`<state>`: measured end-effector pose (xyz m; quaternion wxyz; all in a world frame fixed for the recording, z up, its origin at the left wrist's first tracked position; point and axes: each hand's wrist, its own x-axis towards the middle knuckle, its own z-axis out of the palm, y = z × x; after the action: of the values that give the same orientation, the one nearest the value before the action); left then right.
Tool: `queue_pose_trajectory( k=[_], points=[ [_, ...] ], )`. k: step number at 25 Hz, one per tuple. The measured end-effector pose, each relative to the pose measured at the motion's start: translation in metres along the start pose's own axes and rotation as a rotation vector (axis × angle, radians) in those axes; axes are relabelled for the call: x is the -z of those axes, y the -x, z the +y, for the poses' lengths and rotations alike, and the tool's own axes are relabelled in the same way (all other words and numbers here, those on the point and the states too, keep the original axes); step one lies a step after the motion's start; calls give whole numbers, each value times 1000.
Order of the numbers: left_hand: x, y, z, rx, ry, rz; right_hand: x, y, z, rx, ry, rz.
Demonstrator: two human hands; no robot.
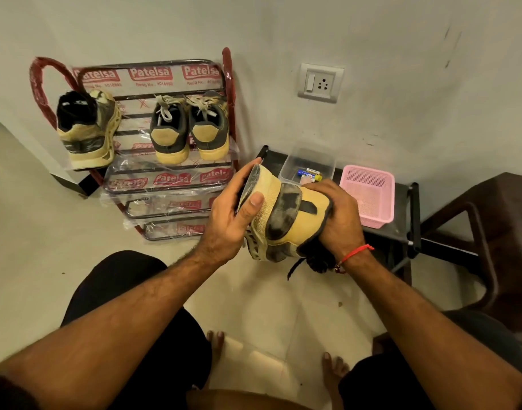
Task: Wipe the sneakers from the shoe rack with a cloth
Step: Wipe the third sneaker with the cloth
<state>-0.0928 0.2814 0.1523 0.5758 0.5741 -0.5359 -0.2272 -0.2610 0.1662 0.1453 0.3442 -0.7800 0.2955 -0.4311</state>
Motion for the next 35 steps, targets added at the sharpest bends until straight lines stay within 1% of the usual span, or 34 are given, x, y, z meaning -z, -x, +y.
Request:
queue_pose_trajectory(
  k=[3, 4, 7, 8, 9, 10, 11, 12, 13, 14, 15, 16, 18, 19, 20, 22, 24, 26, 28, 32, 33, 35],
  points=[
    [1, -5, -9, -65, -17, 55, -8, 6, 4, -44, 0, 0],
    [2, -8, -12, -64, -3, 81, -9, 5, 6, -59, 6, -33],
    [10, -15, -17, -45, 22, 124, 9, -13, 6, -212, -15, -242],
    [13, -15, -18, -44, 21, 138, 19, -18, 3, -264, 10, -271],
    [15, -15, -20, -42, 14, 153, 28, -21, -1, -307, 11, -242],
    [15, -14, -22, -38, -2, 160, 35, -25, -9, -359, -52, -155],
    [14, -14, -25, -27, -25, 160, 42, -28, -19, -419, -189, -31],
    [12, -12, -27, -15, -48, 160, 47, -31, -32, -468, -374, 60],
    [10, -12, -29, -4, -66, 158, 48, -33, -44, -480, -540, 77],
    [8, -11, -29, 6, -79, 158, 43, -32, -59, -460, -625, 29],
    [6, -11, -28, 16, -85, 164, 33, -27, -71, -423, -598, -50],
    [5, -12, -27, 24, -88, 179, 20, -18, -79, -357, -454, -142],
    [2, -13, -28, 18, -103, 219, -16, 8, -76, -87, -5, -280],
    [2, -14, -28, 17, -115, 231, -28, 20, -70, 34, 193, -290],
    [2, -14, -29, 30, -123, 235, -33, 26, -63, 117, 316, -287],
    [4, -14, -31, 84, -114, 247, -28, 27, -49, 231, 411, -253],
    [3, -14, -30, 127, -86, 270, -24, 26, -45, 265, 501, -208],
    [3, -16, -28, 155, -61, 289, -34, 27, -45, 224, 565, -182],
    [1, -16, -27, 150, -78, 286, -45, 21, -42, 162, 548, -160],
    [-1, -13, -28, 44, -196, 192, -33, -1, -30, -64, 279, -178],
    [0, -14, -29, 19, -208, 181, -33, -2, -30, -85, 238, -176],
    [2, -17, -29, -1, -195, 181, -38, 2, -31, -31, 235, -124]
  ],
)
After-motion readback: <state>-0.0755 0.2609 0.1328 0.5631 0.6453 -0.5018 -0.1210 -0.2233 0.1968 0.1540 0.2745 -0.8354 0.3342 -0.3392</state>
